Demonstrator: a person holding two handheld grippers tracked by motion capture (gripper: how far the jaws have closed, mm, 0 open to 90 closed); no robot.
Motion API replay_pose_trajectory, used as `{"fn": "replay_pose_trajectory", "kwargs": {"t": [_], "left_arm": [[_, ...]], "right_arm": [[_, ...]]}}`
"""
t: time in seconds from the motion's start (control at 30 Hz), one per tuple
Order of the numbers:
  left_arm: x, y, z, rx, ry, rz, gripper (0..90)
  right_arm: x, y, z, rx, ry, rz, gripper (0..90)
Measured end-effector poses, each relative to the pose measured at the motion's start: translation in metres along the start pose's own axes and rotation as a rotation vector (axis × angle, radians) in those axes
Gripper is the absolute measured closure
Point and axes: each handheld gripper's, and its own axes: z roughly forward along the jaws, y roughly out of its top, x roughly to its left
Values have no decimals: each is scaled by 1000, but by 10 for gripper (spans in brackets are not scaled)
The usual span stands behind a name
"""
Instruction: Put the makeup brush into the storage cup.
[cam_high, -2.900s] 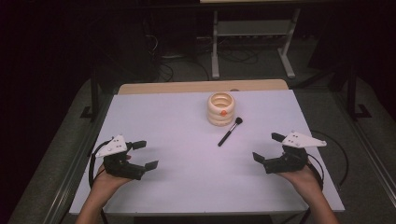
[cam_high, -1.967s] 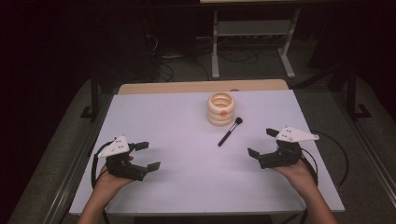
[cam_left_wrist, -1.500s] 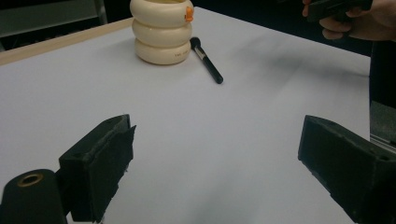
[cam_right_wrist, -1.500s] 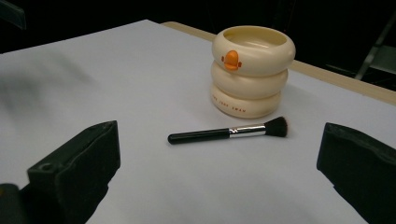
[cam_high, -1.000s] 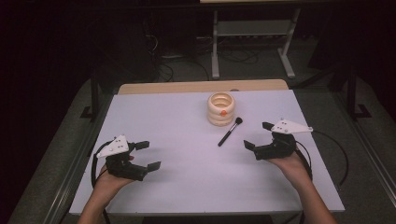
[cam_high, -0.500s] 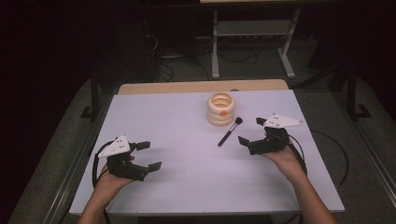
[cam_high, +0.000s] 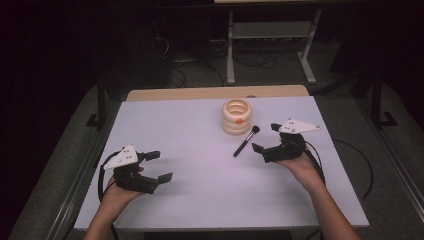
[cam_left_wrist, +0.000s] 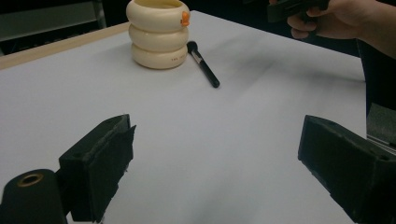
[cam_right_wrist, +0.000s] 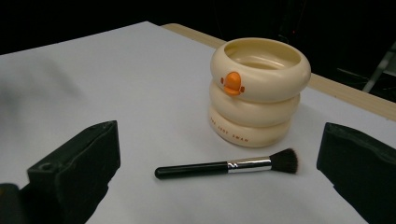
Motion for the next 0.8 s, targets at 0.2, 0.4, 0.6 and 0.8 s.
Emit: {"fn": "replay_pose_trajectory", "kwargs": {"t": [0.2,0.4,0.6,0.8], "left_arm": [[0,0,-1,-8,0,-9,98],[0,0,0,-8,-4,-13,98],[1,-1,0,-8,-4,-19,98],[2,-2,0,-8,-5,-22,98]], "right_arm": [[-3,5,6,-7,5,-11,0],[-6,8,11,-7,7,-11,0],[-8,13,15,-3,5,-19,0],[-12,15,22,8,11,-12,0]]}}
